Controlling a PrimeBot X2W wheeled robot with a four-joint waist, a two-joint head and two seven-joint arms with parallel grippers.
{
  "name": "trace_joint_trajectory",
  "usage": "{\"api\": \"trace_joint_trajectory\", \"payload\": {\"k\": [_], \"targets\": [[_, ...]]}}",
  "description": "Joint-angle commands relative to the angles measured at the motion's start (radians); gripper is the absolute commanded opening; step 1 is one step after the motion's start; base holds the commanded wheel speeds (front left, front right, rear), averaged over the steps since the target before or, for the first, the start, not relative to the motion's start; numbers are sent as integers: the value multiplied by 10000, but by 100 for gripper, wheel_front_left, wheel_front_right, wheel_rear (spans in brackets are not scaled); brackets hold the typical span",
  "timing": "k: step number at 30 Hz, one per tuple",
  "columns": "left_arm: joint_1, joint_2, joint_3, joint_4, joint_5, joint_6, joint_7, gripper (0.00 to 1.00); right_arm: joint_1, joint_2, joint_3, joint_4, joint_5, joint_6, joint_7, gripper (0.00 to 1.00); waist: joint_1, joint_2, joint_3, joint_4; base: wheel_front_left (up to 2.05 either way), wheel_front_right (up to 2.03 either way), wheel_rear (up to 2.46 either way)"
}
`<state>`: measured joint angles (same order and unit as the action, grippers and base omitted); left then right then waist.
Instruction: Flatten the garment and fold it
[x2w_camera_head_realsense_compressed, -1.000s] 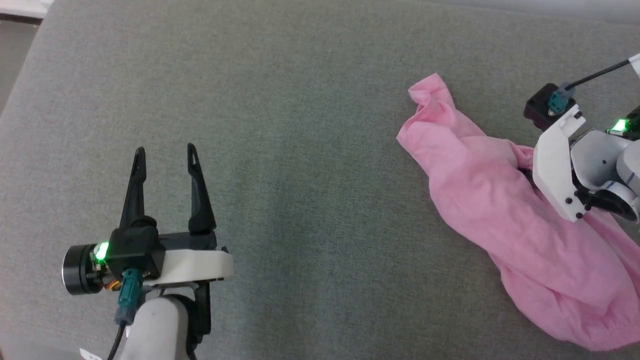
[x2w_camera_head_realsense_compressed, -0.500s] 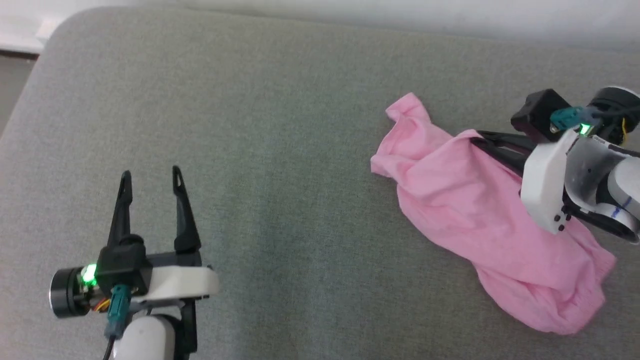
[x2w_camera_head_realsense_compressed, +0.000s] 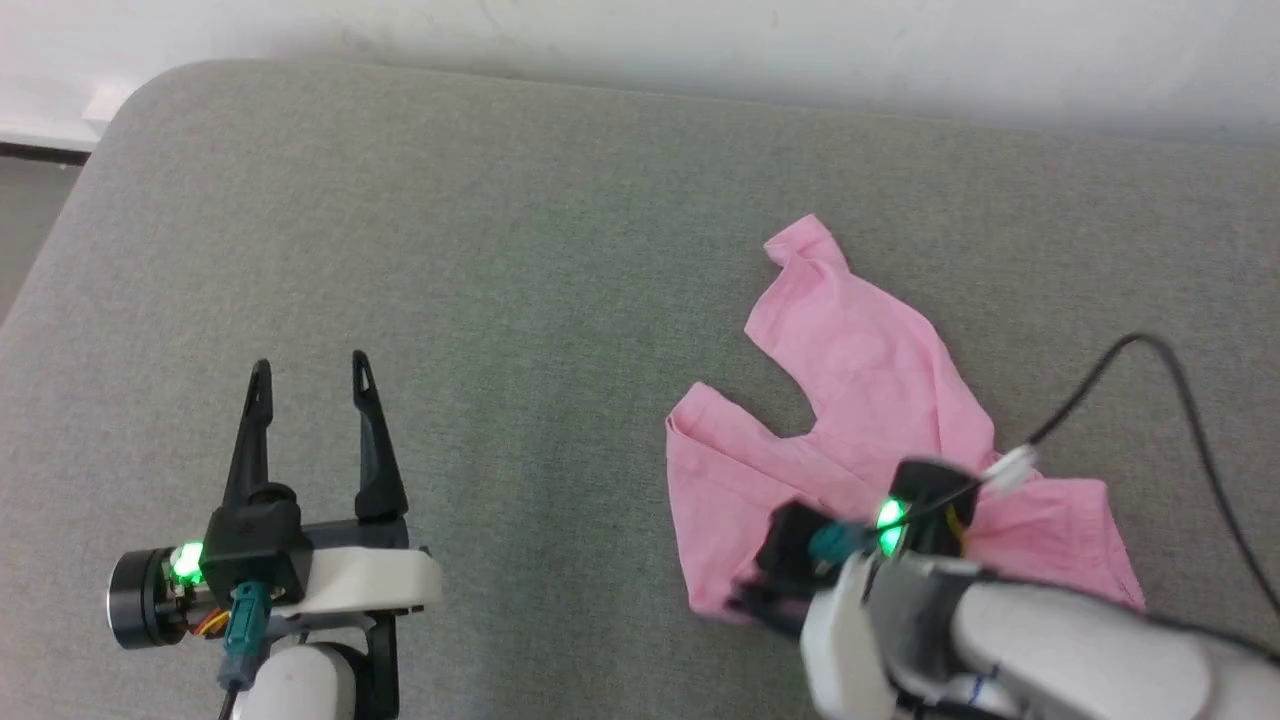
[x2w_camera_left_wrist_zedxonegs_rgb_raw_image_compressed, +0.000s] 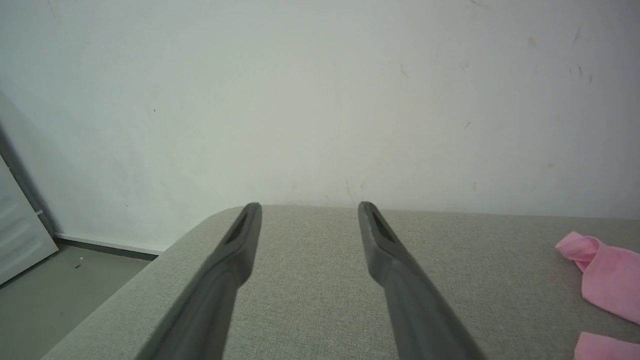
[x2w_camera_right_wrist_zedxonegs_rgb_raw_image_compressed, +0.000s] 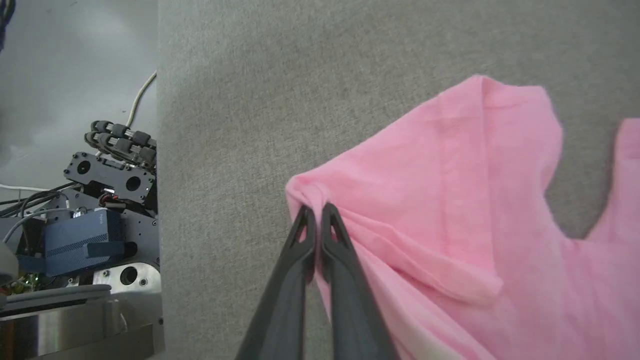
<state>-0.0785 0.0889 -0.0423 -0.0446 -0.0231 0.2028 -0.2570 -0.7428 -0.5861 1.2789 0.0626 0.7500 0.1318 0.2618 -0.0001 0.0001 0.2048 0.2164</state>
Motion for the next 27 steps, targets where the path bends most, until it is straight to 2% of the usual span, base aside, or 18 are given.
{"api": "trace_joint_trajectory", "payload": {"k": [1, 5, 7, 8, 9, 10, 15, 19, 23, 27], "targets": [[16, -34, -43, 45, 102, -44, -47, 100, 494, 388, 5, 336, -302, -11, 398, 0, 1, -1, 86, 133, 0, 0, 0], [-34, -48, -51, 191, 75, -83, -47, 100, 1591, 1016, 10, 713, -1120, -11, 1883, 0, 1, -1, 79, 231, 0, 0, 0], [-1, -39, -24, 279, 80, -84, -47, 100, 1734, 1139, 11, 693, -1145, -11, 1862, 0, 1, -1, -45, 184, 0, 0, 0], [36, -27, 6, 308, 87, -69, -47, 100, 1691, 1166, 11, 711, -1072, -11, 1649, 9, 1, -1, -115, 116, 0, 0, 0], [81, -7, 31, 333, 101, -58, -47, 100, 1587, 1158, 11, 732, -1079, -11, 1404, 33, 1, -1, -210, 34, 0, 0, 0], [126, 20, 47, 356, 117, -56, -47, 100, 1442, 1117, 12, 770, -1149, -11, 1077, 100, 1, -1, -303, -48, 0, 0, 0], [310, 218, 111, 473, 177, -91, -47, 100, 882, 782, -131, 835, -1234, -11, -981, 100, 1, -1, -787, -501, 0, 0, 0], [315, 468, 124, 514, 229, -195, -47, 100, 1044, 312, -1076, 491, -1175, -11, -2092, 100, 1, -1, -1068, -862, 0, 0, 0], [94, 777, 68, 610, 299, -370, -47, 100, 1668, -21, -3106, 202, -1587, -11, -3121, 100, 1, -1, -1238, -1234, 0, 0, 0], [-362, 1169, -120, 847, 403, -687, -47, 100, 2906, 495, -6030, 348, -2549, -11, -4399, 100, 1, -1, -1349, -1550, 0, 0, 0]]}}
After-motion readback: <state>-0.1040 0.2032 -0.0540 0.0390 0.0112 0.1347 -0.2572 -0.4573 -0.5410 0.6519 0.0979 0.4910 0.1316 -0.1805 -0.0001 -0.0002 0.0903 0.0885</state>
